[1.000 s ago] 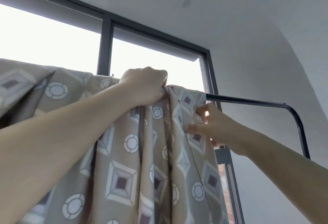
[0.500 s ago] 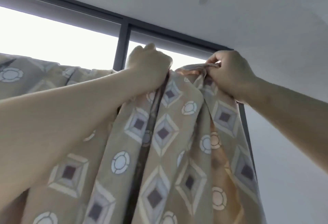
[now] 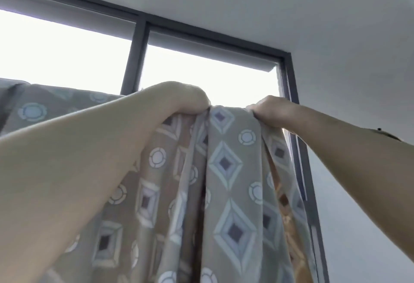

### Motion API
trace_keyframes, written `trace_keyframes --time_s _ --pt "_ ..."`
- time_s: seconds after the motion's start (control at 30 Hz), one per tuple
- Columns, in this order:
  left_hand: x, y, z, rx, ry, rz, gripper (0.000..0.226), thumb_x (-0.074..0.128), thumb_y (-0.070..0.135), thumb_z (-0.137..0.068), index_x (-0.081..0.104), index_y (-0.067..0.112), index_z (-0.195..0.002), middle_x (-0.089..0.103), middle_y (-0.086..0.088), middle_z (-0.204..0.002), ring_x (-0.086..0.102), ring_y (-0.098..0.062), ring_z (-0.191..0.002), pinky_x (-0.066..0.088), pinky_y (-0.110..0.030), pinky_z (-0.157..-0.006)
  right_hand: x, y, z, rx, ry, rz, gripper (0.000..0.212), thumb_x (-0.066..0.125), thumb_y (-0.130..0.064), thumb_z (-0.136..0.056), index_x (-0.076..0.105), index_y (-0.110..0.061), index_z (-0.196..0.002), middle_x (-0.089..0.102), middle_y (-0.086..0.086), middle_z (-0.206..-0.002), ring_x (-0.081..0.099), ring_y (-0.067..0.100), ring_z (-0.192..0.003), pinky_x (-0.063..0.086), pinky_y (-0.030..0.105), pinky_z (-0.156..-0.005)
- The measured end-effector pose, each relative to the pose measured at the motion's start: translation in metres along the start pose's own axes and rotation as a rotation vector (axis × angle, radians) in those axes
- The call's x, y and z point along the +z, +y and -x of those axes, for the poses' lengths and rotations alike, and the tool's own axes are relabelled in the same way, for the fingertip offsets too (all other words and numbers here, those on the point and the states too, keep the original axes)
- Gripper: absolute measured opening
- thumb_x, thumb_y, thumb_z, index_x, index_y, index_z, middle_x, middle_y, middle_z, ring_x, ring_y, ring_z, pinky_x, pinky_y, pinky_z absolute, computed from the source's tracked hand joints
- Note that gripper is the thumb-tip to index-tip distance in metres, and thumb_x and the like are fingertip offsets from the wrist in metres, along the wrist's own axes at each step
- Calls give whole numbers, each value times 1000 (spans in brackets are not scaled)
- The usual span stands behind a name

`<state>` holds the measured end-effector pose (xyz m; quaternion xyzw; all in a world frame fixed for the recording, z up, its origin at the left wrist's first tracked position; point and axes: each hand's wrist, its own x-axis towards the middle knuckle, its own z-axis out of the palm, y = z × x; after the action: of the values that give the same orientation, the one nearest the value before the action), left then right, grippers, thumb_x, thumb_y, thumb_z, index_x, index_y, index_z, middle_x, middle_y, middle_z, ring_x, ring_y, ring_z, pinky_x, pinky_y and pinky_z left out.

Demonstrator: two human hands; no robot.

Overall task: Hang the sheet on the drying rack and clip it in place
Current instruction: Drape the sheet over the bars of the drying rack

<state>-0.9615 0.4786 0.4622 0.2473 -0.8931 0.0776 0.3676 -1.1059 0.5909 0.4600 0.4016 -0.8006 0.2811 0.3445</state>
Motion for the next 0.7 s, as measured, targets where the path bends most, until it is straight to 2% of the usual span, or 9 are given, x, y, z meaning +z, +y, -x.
trace_keyframes --time_s 0.1,0.2,0.27,0.37,0.43,0.5,0.57,0.6,0.7 --pt "1 3 11 69 154 20 25 35 32 -98 54 16 -98 58 -5 -111 53 -26 -102 41 -34 -84 8 2 15 -79 273 -112 23 38 -26 -96 44 -12 -79 47 3 -80 43 21 -75 28 28 -53" --pt "7 3 26 193 261 -47 32 33 52 -94 49 24 -98 59 7 -95 55 -16 -89 38 -31 -68 20 13 34 -189 472 -230 25 43 -29 -95 40 -16 -73 47 1 -76 43 17 -69 33 27 -57" --pt "9 2 30 221 259 -90 39 35 62 -88 46 27 -100 59 10 -92 56 -14 -86 37 -30 -65 28 23 48 -249 451 -205 19 44 -37 -93 47 -18 -90 56 2 -95 51 18 -87 44 33 -77" --pt "10 3 28 219 204 -125 47 37 69 -83 44 27 -103 58 12 -92 56 -12 -84 38 -30 -64 38 35 71 -272 291 -44 58 42 -54 -83 39 -23 -132 42 -3 -140 35 18 -132 27 43 -111" --pt "13 4 25 240 220 -125 43 38 65 -86 45 27 -103 58 10 -92 56 -13 -85 39 -31 -66 41 40 81 -257 238 45 76 52 -55 -83 19 -26 -146 18 -6 -154 12 14 -143 13 42 -116" --pt "13 4 22 274 215 -67 29 38 53 -92 48 27 -102 59 8 -96 55 -15 -88 42 -33 -72 41 45 87 -243 248 76 82 60 -47 -81 14 -27 -146 11 -6 -155 9 15 -144 14 42 -116" --pt "9 2 21 288 169 84 14 39 31 -97 53 28 -96 57 8 -99 52 -12 -88 41 -30 -71 40 50 90 -237 349 68 75 65 -37 -77 26 -21 -139 26 0 -147 28 21 -134 31 39 -107" --pt "6 0 21 288 141 150 18 40 21 -96 56 28 -92 58 9 -98 51 -10 -87 40 -27 -69 40 51 92 -211 421 44 65 66 -31 -76 32 -18 -131 35 1 -136 38 19 -121 40 32 -94" --pt "-1 -3 21 287 55 239 14 49 16 -92 59 26 -95 61 7 -101 56 -11 -89 46 -31 -76 41 51 101 -27 490 -118 32 62 -25 -86 35 -19 -103 41 -7 -97 48 12 -80 40 20 -59"
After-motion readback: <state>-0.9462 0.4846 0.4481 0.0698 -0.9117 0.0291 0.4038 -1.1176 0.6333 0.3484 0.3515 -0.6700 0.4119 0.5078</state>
